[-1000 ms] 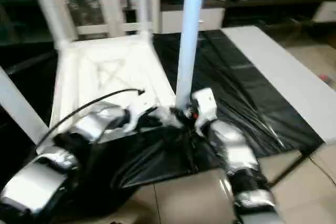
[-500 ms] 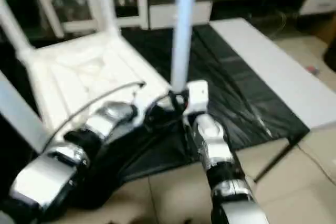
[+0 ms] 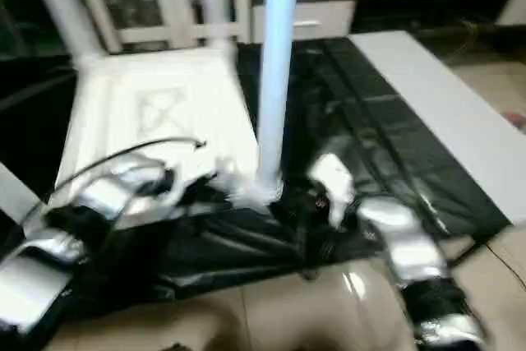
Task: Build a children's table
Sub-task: Rotate leg to tighten
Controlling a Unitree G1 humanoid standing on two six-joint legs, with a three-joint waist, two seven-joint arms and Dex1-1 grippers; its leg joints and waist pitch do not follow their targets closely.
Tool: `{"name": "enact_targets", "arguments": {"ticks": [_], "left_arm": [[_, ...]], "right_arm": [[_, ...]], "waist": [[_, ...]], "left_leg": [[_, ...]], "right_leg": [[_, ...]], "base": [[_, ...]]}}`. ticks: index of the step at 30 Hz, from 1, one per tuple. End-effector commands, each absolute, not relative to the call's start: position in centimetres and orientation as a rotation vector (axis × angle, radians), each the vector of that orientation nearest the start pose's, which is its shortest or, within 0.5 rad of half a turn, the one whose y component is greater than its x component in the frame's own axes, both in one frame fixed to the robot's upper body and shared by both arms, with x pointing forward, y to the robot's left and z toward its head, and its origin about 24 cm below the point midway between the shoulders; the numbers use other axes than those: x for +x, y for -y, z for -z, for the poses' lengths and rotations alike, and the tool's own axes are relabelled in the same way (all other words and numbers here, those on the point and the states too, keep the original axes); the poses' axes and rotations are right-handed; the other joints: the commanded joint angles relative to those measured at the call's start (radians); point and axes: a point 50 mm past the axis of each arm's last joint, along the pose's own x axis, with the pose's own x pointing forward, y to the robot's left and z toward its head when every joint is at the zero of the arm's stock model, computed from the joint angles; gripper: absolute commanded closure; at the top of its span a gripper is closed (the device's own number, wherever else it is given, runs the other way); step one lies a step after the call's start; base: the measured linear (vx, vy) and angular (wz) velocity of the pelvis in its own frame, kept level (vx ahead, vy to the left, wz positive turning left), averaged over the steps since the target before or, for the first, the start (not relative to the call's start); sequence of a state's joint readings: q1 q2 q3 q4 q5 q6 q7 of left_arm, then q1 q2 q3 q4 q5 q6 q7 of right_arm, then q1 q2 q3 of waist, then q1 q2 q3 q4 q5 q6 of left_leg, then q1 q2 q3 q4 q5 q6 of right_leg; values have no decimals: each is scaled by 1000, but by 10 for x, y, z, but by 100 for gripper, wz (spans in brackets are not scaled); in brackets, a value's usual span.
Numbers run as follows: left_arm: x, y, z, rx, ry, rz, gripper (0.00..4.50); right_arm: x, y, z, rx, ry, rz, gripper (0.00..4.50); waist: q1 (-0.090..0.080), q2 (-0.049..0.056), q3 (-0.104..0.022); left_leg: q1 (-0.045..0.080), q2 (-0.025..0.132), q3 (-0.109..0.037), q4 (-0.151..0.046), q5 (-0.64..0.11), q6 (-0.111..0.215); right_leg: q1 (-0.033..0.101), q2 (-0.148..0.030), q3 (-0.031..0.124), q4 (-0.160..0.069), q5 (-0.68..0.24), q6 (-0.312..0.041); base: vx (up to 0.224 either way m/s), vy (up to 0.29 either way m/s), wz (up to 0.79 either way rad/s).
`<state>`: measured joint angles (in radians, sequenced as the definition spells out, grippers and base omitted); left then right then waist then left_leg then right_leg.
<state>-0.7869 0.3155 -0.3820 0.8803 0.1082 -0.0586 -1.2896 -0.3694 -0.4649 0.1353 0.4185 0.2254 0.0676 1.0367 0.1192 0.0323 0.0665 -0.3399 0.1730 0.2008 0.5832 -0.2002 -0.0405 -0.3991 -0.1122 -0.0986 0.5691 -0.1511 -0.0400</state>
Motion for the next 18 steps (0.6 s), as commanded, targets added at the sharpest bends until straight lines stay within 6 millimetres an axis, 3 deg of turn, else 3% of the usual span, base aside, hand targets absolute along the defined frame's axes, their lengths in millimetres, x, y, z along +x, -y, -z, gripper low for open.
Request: {"name": "enact_targets", "arguments": {"ticks": [1, 2, 4, 8, 13, 15, 18], "left_arm": [[314, -113, -32, 607, -664, 1623, 450], [313, -114, -32, 609, -668, 1635, 450], [312, -114, -33, 607, -667, 1638, 450], [311, -110, -34, 603, -651, 1640, 450], [312, -106, -35, 602, -638, 1638, 450], [311, -105, -36, 602, -635, 1637, 450], [311, -104, -36, 602, -632, 1634, 450]], "right_arm": [[293, 178, -60, -183, -248, -1088, 125], [293, 178, -61, -186, -248, -1094, 125], [293, 178, -64, -185, -249, -1098, 125], [289, 167, -57, -170, -286, -1162, 125], [290, 157, -51, -147, -308, -1184, 125], [291, 153, -49, -145, -317, -1190, 125], [293, 151, -48, -147, -321, -1193, 125]], "waist": [[3, -16, -62], [1, -16, -62], [1, -15, -72], [2, -14, -73], [4, -13, -74], [6, -12, -76], [7, -12, -78]], "left_leg": [[23, 65, -16, -79, -332, 36], [12, 66, -20, -81, -313, 38], [2, 66, -24, -80, -249, 45], [-3, 63, -23, -73, -201, 63], [-3, 64, -27, -76, -210, 51], [1, 66, -26, -77, -205, 45], [-5, 64, -27, -75, -186, 46]], "right_leg": [[26, -60, 59, -71, -343, -202], [32, -63, 62, -66, -355, -194], [43, -64, 61, -56, -314, -186], [44, -62, 58, -53, -268, -198], [45, -62, 55, -56, -310, -186], [42, -60, 55, -55, -297, -186], [46, -60, 55, -48, -256, -194]], "base": [[43, -26, 20], [0, 0, 0], [0, 0, 0], [0, 0, 0], [0, 0, 0], [0, 0, 0], [0, 0, 0]]}}
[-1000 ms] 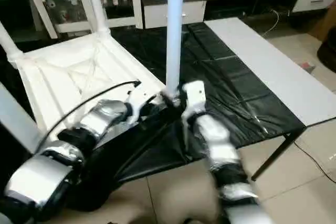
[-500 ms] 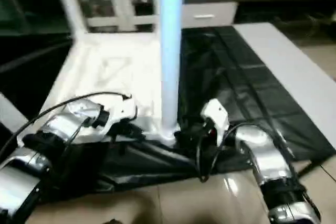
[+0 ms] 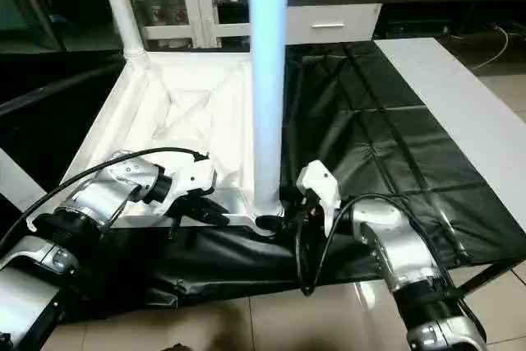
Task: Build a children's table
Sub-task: Rotate leg to tighten
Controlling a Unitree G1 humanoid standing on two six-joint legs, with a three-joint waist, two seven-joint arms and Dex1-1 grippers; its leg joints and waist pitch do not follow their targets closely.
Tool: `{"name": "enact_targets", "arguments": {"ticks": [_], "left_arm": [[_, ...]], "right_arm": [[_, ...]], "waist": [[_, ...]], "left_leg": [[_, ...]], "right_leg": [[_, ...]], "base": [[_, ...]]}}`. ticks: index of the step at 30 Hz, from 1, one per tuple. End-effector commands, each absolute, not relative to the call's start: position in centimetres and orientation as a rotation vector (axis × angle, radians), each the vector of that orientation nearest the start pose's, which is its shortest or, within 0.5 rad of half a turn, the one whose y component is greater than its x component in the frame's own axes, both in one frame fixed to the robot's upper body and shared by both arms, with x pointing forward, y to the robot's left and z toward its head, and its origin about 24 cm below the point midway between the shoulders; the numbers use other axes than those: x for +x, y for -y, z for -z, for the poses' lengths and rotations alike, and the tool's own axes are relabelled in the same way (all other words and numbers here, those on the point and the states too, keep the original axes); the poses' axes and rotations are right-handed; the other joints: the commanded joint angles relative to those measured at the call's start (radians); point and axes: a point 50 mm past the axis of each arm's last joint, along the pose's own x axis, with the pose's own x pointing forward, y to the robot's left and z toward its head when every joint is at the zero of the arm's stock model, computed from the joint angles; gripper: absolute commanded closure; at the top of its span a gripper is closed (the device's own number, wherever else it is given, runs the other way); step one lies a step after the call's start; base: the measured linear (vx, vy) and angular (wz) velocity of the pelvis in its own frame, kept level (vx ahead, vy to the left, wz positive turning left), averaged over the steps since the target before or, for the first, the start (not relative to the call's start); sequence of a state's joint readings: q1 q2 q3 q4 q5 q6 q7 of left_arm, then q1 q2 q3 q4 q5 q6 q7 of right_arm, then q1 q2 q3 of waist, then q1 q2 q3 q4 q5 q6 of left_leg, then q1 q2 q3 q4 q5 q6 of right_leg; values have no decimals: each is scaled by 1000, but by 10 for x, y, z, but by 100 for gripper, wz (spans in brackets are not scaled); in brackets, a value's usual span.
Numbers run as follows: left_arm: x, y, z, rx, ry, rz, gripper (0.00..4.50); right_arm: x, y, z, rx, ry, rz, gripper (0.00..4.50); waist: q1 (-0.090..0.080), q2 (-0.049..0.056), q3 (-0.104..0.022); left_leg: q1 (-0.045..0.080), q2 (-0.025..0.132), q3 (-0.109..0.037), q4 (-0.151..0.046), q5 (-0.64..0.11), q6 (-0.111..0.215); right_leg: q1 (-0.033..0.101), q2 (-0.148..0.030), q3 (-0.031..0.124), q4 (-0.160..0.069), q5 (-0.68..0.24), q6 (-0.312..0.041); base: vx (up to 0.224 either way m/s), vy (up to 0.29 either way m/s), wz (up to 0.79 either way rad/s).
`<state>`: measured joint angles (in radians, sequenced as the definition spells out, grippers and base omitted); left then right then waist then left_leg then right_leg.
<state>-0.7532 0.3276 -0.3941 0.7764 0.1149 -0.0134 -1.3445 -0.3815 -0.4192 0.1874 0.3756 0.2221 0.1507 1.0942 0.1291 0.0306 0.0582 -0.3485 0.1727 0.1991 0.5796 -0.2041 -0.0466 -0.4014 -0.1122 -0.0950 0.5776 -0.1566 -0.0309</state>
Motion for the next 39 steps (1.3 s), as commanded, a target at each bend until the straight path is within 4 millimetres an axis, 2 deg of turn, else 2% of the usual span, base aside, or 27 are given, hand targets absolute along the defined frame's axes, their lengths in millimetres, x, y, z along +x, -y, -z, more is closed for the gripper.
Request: {"name": "enact_targets", "arguments": {"ticks": [1, 3, 5, 7, 15, 17, 18, 19, 21, 22, 23, 24, 25, 26, 27, 28, 29, 30, 31, 32, 33, 34, 36, 39], "left_arm": [[311, -104, -36, 601, -633, 1634, 450], [311, -104, -36, 598, -636, 1635, 450], [310, -105, -36, 596, -641, 1637, 450], [310, -106, -35, 596, -646, 1635, 450], [308, -109, -34, 594, -663, 1633, 450], [309, -108, -33, 589, -663, 1621, 450], [313, -104, -33, 576, -643, 1567, 450], [317, -100, -32, 568, -622, 1521, 450], [322, -93, -33, 549, -591, 1456, 450], [326, -86, -34, 529, -569, 1396, 450], [332, -79, -35, 505, -545, 1315, 450], [334, -77, -35, 500, -540, 1294, 450], [334, -76, -35, 498, -538, 1285, 450], [340, -69, -36, 462, -520, 1197, 450], [341, -68, -37, 454, -518, 1179, 450], [347, -57, -37, 399, -511, 1052, 450], [350, -52, -38, 387, -502, 988, 450], [350, -52, -38, 387, -502, 988, 450], [351, -50, -37, 391, -496, 953, 450], [351, -50, -37, 391, -496, 953, 450], [354, -46, -36, 411, -478, 883, 450], [354, -46, -36, 411, -478, 883, 450], [354, -45, -36, 417, -476, 871, 450], [353, -50, -33, 431, -485, 875, 450]], "right_arm": [[294, 150, -48, -148, -324, -1189, 125], [295, 150, -47, -147, -326, -1188, 154], [296, 151, -47, -141, -330, -1187, 164], [295, 151, -48, -132, -335, -1194, 176], [294, 153, -46, -117, -350, -1209, 181], [295, 154, -44, -110, -338, -1184, 181], [304, 154, -41, -112, -303, -1055, 181], [311, 154, -38, -116, -277, -952, 181], [316, 152, -35, -98, -252, -860, 183], [318, 148, -33, -62, -236, -817, 183], [319, 142, -30, -11, -225, -767, 183], [319, 140, -29, 2, -224, -756, 183], [320, 140, -29, 8, -224, -752, 183], [322, 133, -27, 14, -213, -685, 183], [323, 131, -27, 16, -210, -672, 183], [327, 119, -25, 38, -186, -559, 184], [330, 112, -25, 53, -169, -492, 184], [330, 112, -25, 53, -169, -492, 184], [334, 108, -26, 69, -154, -436, 184], [334, 108, -26, 69, -154, -436, 184], [338, 93, -28, 27, -133, -381, 184], [338, 93, -28, 27, -133, -381, 184], [339, 88, -28, -6, -130, -379, 184], [339, 90, -32, -64, -91, -403, 184]], "waist": [[-3, -11, -70], [-3, -13, -68], [-2, -13, -68], [-4, -15, -69], [-4, -13, -72], [-4, -13, -73], [-4, -12, -73], [-11, -9, -71], [-22, -12, -64], [-29, -14, -65], [-34, -12, -62], [-36, -12, -63], [-42, -13, -62], [-48, -11, -60], [-53, -10, -58], [-56, -9, -60], [-60, -9, -60], [-65, -10, -59], [-70, 1, -61], [-78, -5, -61], [-77, -4, -63], [-87, 0, -62], [-87, -1, -63], [-84, -3, -66]], "left_leg": [[2, 64, -25, -70, -177, 55], [1, 62, -25, -70, -181, 57], [2, 64, -26, -71, -183, 54], [1, 64, -26, -71, -174, 54], [1, 63, -25, -66, -151, 65], [1, 63, -25, -66, -149, 66], [1, 62, -24, -66, -151, 64], [0, 60, -24, -66, -168, 54], [1, 56, -29, -74, -235, 23], [4, 58, -33, -78, -268, 8], [11, 55, -31, -76, -298, 3], [15, 56, -32, -75, -311, -1], [12, 57, -37, -79, -328, 1], [2, 55, -40, -82, -341, 8], [3, 53, -37, -81, -351, 9], [13, 51, -36, -75, -376, 3], [18, 50, -40, -76, -386, -4], [13, 48, -41, -77, -389, -3], [10, 49, -47, -80, -393, 0], [6, 49, -45, -81, -393, 12], [3, 49, -46, -82, -385, 19], [5, 46, -43, -81, -393, 18], [8, 46, -40, -80, -395, 29], [1, 49, -37, -81, -356, 46]], "right_leg": [[49, -61, 51, -56, -248, -203], [50, -62, 50, -60, -275, -197], [49, -63, 51, -63, -305, -185], [50, -62, 51, -61, -290, -186], [51, -60, 49, -54, -234, -205], [51, -60, 49, -53, -231, -207], [50, -61, 50, -54, -234, -207], [44, -63, 49, -58, -255, -206], [47, -62, 46, -74, -373, -174], [48, -63, 44, -78, -427, -152], [39, -62, 45, -88, -473, -139], [37, -63, 45, -90, -484, -138], [39, -60, 43, -90, -488, -132], [45, -59, 40, -91, -501, -118], [41, -56, 38, -96, -518, -110], [32, -59, 37, -105, -549, -101], [29, -59, 33, -107, -563, -98], [31, -57, 30, -108, -573, -92], [38, -59, 25, -110, -573, -81], [40, -57, 23, -114, -554, -77], [43, -57, 23, -113, -541, -78], [36, -54, 23, -114, -519, -93], [34, -54, 26, -114, -497, -105], [39, -57, 33, -104, -430, -130]], "base": [[0, 0, 0], [0, 0, 0], [0, 0, 0], [0, 0, 0], [0, 0, 0], [0, 0, 0], [0, 0, 0], [0, 0, 0], [0, 0, 0], [0, 0, 0], [0, 0, 0], [0, 0, 0], [0, 0, 0], [-51, 24, -5], [0, 0, 0], [0, 0, 0], [0, 0, 0], [-53, 27, -4], [0, 0, 0], [0, 0, 0], [0, 0, 0], [0, 0, 0], [0, 0, 0], [0, 0, 0]]}}
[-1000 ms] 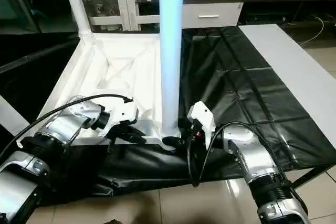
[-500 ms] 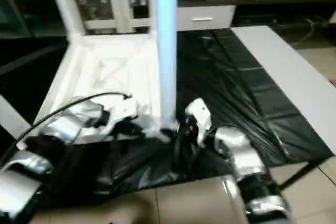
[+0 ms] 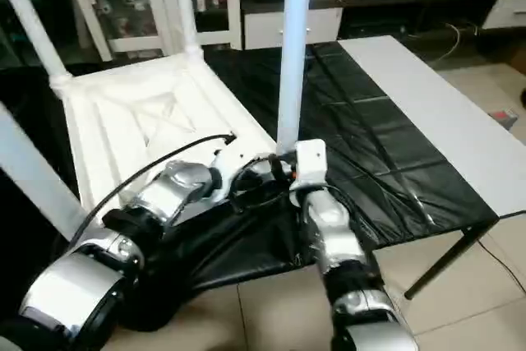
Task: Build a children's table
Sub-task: Rotate leg to tighten
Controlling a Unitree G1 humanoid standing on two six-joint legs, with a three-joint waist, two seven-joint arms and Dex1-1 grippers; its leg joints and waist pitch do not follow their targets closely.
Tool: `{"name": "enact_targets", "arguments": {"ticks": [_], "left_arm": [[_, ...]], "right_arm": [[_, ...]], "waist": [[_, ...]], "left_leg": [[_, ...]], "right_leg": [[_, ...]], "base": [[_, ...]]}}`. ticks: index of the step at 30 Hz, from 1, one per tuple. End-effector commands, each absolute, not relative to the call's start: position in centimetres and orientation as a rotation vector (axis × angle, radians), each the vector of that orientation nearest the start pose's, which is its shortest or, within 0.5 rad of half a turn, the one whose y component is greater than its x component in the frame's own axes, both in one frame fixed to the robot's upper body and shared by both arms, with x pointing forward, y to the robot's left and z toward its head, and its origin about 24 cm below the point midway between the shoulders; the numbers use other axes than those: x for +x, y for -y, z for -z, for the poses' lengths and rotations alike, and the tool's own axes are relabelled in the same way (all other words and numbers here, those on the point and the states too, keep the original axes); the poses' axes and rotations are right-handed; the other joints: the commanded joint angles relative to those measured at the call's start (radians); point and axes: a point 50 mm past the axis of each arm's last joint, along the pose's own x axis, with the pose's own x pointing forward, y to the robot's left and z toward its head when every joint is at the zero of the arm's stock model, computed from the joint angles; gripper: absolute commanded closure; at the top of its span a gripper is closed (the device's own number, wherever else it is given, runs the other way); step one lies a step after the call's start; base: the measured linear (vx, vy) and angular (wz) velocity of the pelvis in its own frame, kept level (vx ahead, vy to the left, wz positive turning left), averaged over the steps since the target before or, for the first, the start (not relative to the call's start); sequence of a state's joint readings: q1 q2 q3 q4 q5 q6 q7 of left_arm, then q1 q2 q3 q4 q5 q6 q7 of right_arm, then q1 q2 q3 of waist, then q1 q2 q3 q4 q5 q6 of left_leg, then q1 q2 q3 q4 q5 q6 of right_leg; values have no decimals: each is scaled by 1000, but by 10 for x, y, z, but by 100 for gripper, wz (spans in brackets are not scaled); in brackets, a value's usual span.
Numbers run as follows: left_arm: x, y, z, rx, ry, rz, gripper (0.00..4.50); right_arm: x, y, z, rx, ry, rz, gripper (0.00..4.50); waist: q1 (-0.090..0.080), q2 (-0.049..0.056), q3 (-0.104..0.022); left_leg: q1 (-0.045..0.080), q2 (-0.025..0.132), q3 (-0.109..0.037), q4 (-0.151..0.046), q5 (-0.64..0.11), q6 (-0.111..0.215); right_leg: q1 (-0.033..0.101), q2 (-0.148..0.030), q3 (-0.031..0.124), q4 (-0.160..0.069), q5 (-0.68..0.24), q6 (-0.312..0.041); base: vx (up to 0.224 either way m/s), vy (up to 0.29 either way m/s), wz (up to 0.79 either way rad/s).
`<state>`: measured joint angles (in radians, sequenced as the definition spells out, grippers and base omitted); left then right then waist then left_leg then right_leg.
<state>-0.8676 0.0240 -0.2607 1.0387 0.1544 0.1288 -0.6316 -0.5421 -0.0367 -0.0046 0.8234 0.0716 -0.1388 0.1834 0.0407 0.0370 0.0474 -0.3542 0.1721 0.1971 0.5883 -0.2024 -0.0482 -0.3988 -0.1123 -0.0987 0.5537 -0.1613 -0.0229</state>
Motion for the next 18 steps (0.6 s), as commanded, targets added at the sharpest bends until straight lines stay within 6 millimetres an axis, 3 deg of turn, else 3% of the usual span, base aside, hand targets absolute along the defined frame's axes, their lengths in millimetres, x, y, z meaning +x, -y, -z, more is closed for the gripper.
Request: {"name": "enact_targets", "arguments": {"ticks": [1, 2, 5, 7, 9, 10, 11, 12, 15, 17, 18], "left_arm": [[353, -53, -32, 434, -491, 881, 450], [352, -58, -31, 447, -494, 925, 450], [350, -60, -30, 455, -493, 954, 450], [345, -66, -27, 456, -510, 1040, 450], [342, -68, -26, 454, -522, 1074, 450], [332, -77, -22, 476, -553, 1221, 450], [332, -77, -22, 476, -553, 1221, 450], [330, -80, -21, 480, -568, 1258, 450], [317, -92, -22, 487, -584, 1447, 450], [311, -99, -24, 486, -611, 1523, 450], [310, -102, -24, 488, -619, 1547, 450]], "right_arm": [[340, 96, -37, -78, -53, -406, 149], [341, 107, -45, -92, -5, -446, 129], [340, 111, -49, -96, 13, -473, 108], [333, 123, -53, -81, -16, -630, 79], [330, 127, -53, -76, -35, -686, 60], [314, 145, -48, -185, -146, -880, 60], [314, 145, -48, -185, -146, -880, 60], [309, 151, -45, -218, -186, -928, 60], [298, 168, -45, -223, -253, -1023, 60], [294, 173, -45, -206, -283, -1066, 60], [292, 175, -45, -202, -291, -1082, 60]], "waist": [[5, -9, -56], [8, -14, -57], [14, -13, -61], [16, -15, -58], [19, -16, -60], [22, -18, -57], [29, -21, -58], [34, -16, -60], [42, -20, -61], [49, -23, -61], [55, -18, -60]], "left_leg": [[7, 51, -34, -89, -351, 50], [5, 50, -33, -87, -333, 59], [-2, 54, -28, -83, -269, 91], [0, 52, -27, -82, -287, 110], [-4, 55, -26, -79, -260, 123], [-7, 54, -29, -82, -252, 132], [-6, 56, -28, -80, -240, 137], [1, 59, -23, -76, -224, 142], [-8, 59, -23, -75, -190, 139], [-4, 64, -23, -77, -208, 129], [1, 67, -19, -76, -204, 120]], "right_leg": [[37, -56, 38, -78, -410, -145], [40, -57, 38, -74, -380, -155], [44, -55, 43, -56, -266, -190], [49, -55, 43, -61, -309, -189], [50, -58, 46, -56, -287, -198], [55, -55, 43, -60, -311, -188], [57, -58, 44, -61, -316, -182], [48, -59, 49, -57, -299, -192], [52, -56, 46, -51, -274, -201], [51, -56, 47, -46, -299, -205], [42, -55, 52, -46, -291, -215]], "base": [[0, 0, 0], [0, 0, 0], [0, 0, 0], [0, 0, 0], [0, 0, 0], [0, 0, 0], [0, 0, 0], [0, 0, 0], [0, 0, 0], [0, 0, 0], [0, 0, 0]]}}
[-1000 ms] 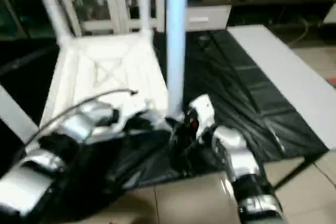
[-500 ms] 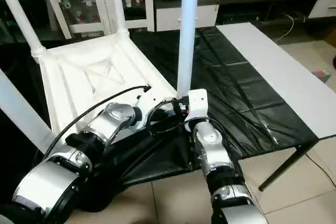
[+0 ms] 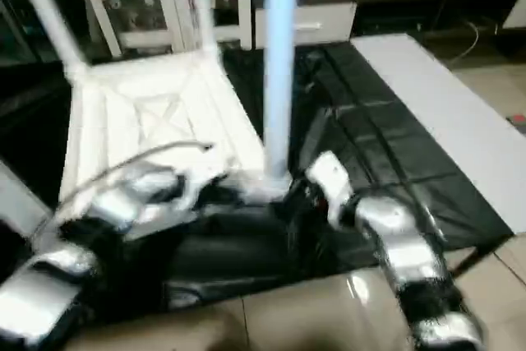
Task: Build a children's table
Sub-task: Rotate leg to tighten
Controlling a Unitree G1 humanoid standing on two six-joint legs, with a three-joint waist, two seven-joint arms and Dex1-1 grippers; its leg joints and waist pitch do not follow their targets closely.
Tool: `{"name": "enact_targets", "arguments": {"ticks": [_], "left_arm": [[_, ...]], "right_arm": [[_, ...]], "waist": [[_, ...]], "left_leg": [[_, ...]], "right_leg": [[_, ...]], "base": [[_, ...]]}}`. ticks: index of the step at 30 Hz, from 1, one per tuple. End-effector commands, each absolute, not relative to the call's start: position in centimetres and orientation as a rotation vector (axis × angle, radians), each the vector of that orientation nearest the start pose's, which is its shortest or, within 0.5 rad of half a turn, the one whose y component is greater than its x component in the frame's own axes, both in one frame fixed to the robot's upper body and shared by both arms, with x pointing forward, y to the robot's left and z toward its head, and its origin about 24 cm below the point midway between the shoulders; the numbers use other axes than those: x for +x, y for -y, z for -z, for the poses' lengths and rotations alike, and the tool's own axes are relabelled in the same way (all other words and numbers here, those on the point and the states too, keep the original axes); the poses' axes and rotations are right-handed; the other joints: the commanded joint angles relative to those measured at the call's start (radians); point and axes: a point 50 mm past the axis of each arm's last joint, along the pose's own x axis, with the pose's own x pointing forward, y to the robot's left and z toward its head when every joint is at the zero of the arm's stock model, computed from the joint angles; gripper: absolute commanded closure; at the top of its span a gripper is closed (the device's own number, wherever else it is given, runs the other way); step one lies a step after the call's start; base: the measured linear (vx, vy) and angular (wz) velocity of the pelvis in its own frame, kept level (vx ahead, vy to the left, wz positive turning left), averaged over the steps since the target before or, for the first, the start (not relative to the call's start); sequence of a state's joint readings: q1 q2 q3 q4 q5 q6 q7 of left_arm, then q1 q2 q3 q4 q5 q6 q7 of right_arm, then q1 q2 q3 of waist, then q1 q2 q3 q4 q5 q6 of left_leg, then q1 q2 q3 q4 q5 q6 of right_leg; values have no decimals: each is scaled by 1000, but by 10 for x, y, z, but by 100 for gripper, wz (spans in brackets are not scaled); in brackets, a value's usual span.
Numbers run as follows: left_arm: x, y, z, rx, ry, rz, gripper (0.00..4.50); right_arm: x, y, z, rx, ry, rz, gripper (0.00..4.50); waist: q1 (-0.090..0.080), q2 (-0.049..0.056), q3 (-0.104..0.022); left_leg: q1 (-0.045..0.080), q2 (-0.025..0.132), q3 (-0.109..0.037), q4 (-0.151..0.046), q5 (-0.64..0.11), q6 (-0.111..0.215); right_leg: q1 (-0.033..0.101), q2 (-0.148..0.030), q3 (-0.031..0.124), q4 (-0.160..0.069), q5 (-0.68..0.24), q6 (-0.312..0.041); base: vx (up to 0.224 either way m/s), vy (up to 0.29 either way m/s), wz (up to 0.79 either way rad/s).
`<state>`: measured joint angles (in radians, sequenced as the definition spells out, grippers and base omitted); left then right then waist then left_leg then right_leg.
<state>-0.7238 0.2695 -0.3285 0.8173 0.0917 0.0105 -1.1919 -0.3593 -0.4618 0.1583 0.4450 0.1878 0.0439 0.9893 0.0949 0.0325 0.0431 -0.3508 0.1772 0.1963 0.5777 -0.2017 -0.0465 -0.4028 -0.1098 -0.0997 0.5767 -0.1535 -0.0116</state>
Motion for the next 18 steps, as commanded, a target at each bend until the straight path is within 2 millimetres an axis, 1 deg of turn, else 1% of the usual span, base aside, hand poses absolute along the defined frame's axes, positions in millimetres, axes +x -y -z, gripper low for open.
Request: {"name": "enact_targets", "arguments": {"ticks": [1, 2, 3, 4, 5, 6, 8, 11, 13, 14, 18], "left_arm": [[307, -107, -25, 491, -638, 1588, 450], [306, -111, -26, 495, -654, 1599, 450], [306, -112, -26, 496, -656, 1600, 450], [306, -113, -27, 494, -660, 1604, 450], [306, -113, -27, 495, -661, 1606, 450], [307, -112, -27, 504, -657, 1600, 450], [307, -112, -28, 511, -650, 1599, 450], [306, -111, -29, 512, -645, 1606, 450], [304, -112, -31, 511, -642, 1616, 450], [304, -112, -31, 510, -643, 1618, 450], [305, -111, -32, 509, -644, 1617, 450]], "right_arm": [[289, 177, -45, -186, -312, -1118, 60], [287, 177, -44, -162, -328, -1148, 60], [286, 176, -44, -154, -331, -1156, 60], [286, 171, -44, -143, -327, -1168, 60], [286, 170, -44, -143, -323, -1169, 60], [289, 164, -43, -137, -309, -1166, 60], [290, 159, -43, -124, -316, -1181, 60], [288, 156, -43, -123, -335, -1213, 60], [290, 150, -43, -114, -343, -1234, 60], [291, 149, -44, -108, -340, -1237, 60], [294, 145, -44, -101, -332, -1239, 60]], "waist": [[9, -10, -59], [15, -12, -58], [16, -11, -57], [23, -13, -57], [24, -13, -56], [23, -13, -55], [18, -14, -55], [18, -13, -56], [17, -13, -57], [16, -11, -58], [17, -13, -58]], "left_leg": [[2, 62, -19, -65, -212, 104], [1, 63, -19, -67, -211, 99], [2, 65, -18, -68, -213, 96], [5, 66, -18, -68, -216, 84], [4, 66, -19, -70, -216, 72], [3, 65, -20, -71, -224, 66], [2, 63, -22, -74, -245, 48], [7, 63, -21, -74, -247, 43], [1, 62, -22, -74, -234, 46], [1, 61, -22, -73, -225, 48], [0, 60, -20, -70, -206, 51]], "right_leg": [[46, -59, 52, -66, -291, -235], [47, -57, 52, -62, -279, -239], [46, -57, 53, -63, -281, -238], [44, -59, 53, -61, -279, -240], [45, -59, 53, -60, -274, -240], [45, -59, 53, -61, -279, -238], [47, -61, 54, -63, -303, -226], [45, -60, 56, -64, -301, -224], [49, -60, 56, -60, -285, -223], [49, -61, 56, -59, -274, -225], [49, -60, 55, -59, -267, -229]], "base": [[0, 0, 0], [0, 0, 0], [0, 0, 0], [0, 0, 0], [0, 0, 0], [0, 0, 0], [0, 0, 0], [0, 0, 0], [0, 0, 0], [0, 0, 0], [0, 0, 0]]}}
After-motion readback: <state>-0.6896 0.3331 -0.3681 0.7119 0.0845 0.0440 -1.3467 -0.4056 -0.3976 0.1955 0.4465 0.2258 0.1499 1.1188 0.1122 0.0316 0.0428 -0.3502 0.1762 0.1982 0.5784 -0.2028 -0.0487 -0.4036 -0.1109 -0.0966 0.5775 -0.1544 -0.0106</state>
